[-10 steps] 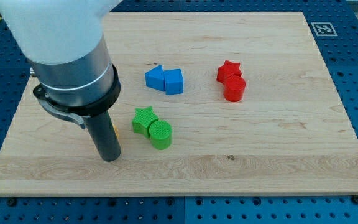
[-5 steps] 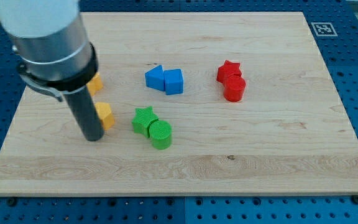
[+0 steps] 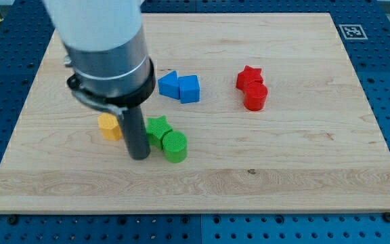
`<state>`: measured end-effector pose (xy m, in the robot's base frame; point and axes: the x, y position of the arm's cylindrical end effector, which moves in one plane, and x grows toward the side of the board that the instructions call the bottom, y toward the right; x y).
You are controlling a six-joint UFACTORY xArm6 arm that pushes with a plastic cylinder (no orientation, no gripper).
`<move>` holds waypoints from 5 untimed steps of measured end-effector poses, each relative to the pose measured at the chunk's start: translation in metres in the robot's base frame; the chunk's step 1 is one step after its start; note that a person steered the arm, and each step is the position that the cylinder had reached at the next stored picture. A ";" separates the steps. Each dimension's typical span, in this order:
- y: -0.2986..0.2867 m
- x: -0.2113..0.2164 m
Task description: Move the yellow hexagon towards the yellow heart
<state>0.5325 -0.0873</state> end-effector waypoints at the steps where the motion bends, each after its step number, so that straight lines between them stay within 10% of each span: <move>1: -0.029 -0.005; 5: -0.068 -0.044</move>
